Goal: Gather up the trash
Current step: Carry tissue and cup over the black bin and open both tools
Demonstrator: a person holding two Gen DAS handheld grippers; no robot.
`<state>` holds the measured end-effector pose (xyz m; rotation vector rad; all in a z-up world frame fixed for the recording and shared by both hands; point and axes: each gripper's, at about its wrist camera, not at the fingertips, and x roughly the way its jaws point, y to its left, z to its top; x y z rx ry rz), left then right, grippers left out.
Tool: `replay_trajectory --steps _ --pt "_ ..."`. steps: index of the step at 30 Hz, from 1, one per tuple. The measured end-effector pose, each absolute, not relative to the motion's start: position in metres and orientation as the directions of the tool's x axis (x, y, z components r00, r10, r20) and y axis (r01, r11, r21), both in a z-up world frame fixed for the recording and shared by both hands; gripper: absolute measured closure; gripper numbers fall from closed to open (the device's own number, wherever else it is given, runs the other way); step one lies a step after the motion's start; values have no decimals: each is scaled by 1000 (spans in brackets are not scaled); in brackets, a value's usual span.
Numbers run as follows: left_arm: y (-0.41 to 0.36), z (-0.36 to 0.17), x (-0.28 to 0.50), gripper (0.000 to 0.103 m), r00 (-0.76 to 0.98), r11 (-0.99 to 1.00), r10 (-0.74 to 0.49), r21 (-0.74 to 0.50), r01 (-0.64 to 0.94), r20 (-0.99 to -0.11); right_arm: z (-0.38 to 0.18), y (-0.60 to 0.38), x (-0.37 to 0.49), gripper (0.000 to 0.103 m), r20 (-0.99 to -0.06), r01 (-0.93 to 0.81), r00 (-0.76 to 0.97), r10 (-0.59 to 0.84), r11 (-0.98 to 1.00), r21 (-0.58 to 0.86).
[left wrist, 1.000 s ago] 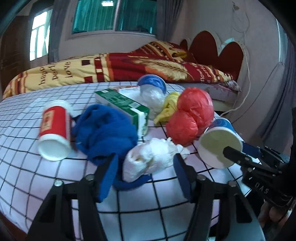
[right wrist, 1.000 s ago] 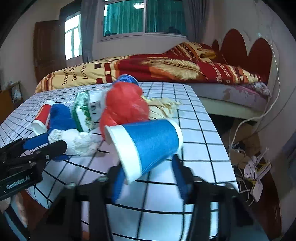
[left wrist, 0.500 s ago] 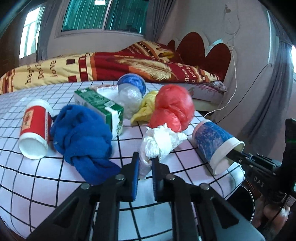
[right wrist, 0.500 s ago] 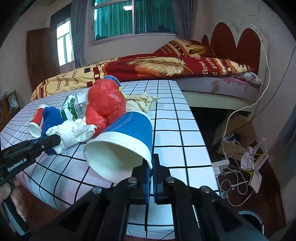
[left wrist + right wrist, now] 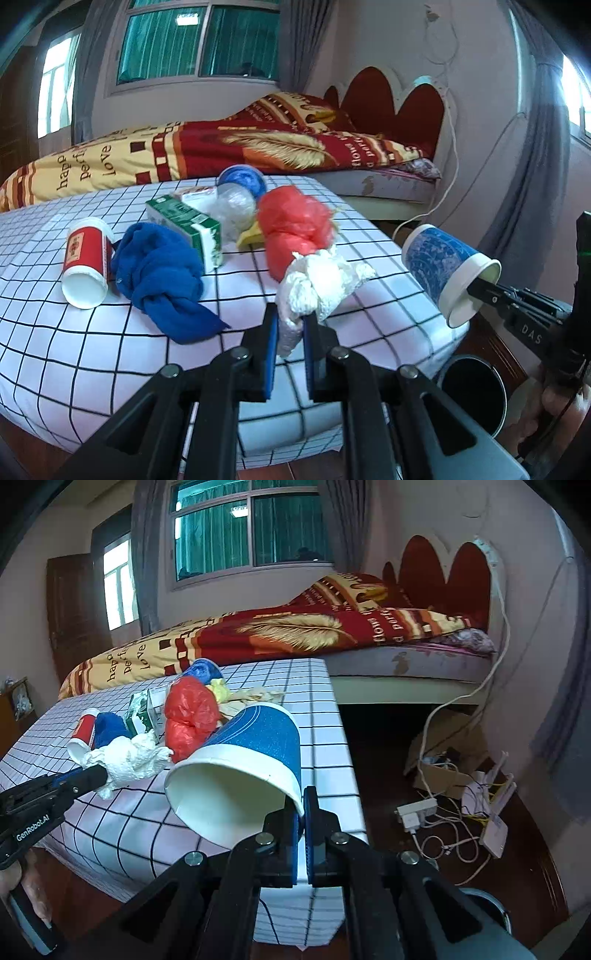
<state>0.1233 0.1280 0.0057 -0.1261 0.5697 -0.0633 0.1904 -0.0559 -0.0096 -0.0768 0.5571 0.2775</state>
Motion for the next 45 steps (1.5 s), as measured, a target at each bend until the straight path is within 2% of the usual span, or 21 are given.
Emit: replay_trajectory --steps 11,25,40,43,44,45 --pt "55 14 99 90 831 975 -221 -136 175 -511 -4 -139 140 100 -517 -127 849 109 992 1" --pt "-70 -13 98 90 702 892 -427 -140 429 -570 -44 -270 98 100 -612 134 782 -119 991 -21" --pt "-150 -74 125 89 535 840 -461 -154 520 -708 -101 -320 94 100 -715 146 690 -110 989 -11" --pt "-159 -82 132 87 511 832 -464 -159 531 -723 -110 -324 103 100 -724 139 683 -95 990 1" --pt "-162 -85 133 81 509 832 -463 -156 533 -726 -113 -324 107 100 -730 132 678 -88 991 4" --pt "-166 -89 135 65 498 831 -457 -153 535 -737 -122 -324 114 99 -748 120 657 -87 993 -10"
